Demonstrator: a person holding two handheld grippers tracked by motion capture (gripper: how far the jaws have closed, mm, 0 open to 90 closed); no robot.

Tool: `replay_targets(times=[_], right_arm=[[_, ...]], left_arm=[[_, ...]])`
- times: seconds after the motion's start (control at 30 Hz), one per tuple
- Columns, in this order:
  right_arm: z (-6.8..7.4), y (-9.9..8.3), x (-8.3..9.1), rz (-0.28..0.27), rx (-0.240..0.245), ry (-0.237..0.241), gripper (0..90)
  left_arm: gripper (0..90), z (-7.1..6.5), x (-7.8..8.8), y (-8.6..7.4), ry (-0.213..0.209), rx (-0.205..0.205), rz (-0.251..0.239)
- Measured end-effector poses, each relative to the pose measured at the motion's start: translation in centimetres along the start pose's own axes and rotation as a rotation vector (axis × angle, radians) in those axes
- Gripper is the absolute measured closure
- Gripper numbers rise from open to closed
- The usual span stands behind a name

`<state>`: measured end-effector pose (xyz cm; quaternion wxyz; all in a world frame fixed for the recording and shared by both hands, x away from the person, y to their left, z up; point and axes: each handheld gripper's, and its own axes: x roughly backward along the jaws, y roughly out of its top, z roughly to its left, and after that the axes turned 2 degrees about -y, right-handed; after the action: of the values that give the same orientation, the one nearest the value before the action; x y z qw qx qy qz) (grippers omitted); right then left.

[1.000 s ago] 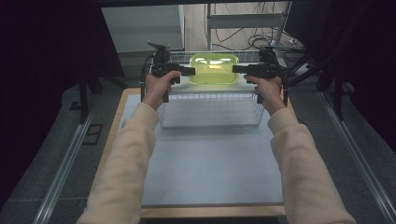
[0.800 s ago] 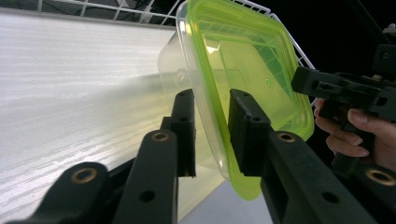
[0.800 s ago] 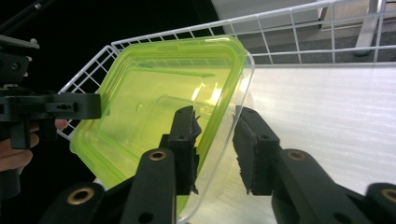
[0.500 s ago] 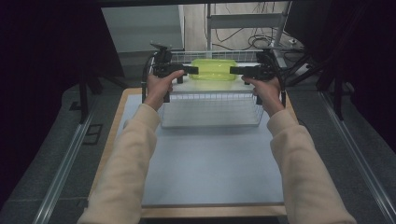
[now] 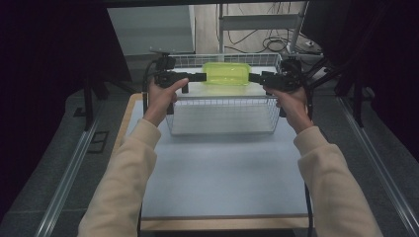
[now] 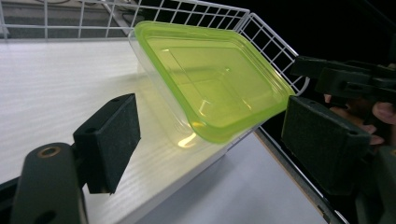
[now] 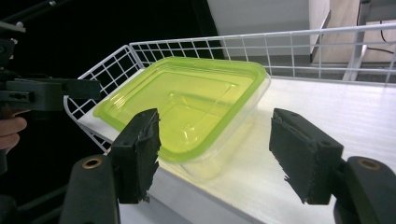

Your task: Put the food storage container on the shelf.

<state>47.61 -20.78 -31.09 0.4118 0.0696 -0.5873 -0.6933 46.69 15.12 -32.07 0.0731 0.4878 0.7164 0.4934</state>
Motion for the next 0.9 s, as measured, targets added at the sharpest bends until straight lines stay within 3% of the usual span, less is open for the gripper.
replay_targets(times=[0.27,0.53,0.8,0.9], right_arm=[[-0.4,-1.6,1.4,-0.011,0.008,0.038,33.0],[0.8,-4.6,3.9,0.017,0.119,0.08,32.2],[2.4,-9.3,6.7,0.033,0.207,0.141,30.8],[2.8,-11.6,7.7,0.044,0.217,0.166,29.8]], left_arm=[[19.0,-0.9,1.9,-2.3,-0.023,-0.031,-0.004],[18.5,-1.9,4.3,-6.0,-0.028,-0.054,-0.015],[18.3,-3.1,6.0,-12.6,-0.065,-0.07,0.001],[18.2,-3.7,6.2,-15.2,-0.046,-0.098,0.018]])
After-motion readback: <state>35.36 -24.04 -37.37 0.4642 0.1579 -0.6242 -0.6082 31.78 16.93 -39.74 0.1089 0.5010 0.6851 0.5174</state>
